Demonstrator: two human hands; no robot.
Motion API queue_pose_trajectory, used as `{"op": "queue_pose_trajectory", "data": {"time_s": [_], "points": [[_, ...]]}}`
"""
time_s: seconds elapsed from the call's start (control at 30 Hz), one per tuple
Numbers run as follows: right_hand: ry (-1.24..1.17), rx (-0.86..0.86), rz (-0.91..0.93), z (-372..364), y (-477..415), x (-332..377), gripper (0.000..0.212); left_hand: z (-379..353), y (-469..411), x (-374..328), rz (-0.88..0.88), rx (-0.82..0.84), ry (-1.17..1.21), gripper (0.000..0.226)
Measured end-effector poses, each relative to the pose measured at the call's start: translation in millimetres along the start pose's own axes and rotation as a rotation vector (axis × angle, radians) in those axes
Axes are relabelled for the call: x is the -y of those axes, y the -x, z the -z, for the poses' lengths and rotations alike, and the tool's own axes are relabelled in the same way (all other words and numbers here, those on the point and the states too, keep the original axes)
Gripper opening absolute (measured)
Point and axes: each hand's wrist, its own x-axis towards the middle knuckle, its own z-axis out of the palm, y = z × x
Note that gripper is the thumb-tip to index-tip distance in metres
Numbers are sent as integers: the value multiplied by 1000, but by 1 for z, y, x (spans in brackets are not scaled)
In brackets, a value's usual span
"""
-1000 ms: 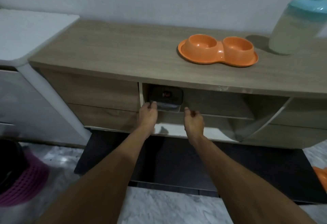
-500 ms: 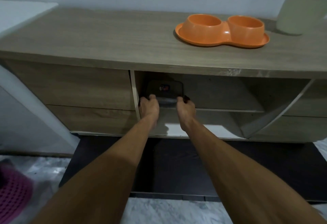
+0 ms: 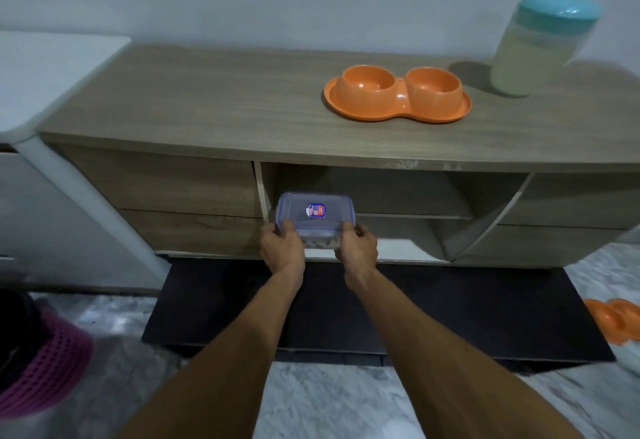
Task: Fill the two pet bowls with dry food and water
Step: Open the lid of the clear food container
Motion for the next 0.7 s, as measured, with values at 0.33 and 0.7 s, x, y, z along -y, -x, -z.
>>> {"op": "queue_pose_trajectory", "data": {"time_s": [0.33,0.7], "points": [[-10,33,-25,47,121,76,28,65,117,-95,86,-110,-15,28],[-42,89,168,13,130,208,43,63,93,-223,-161,-99,55,13]]}}
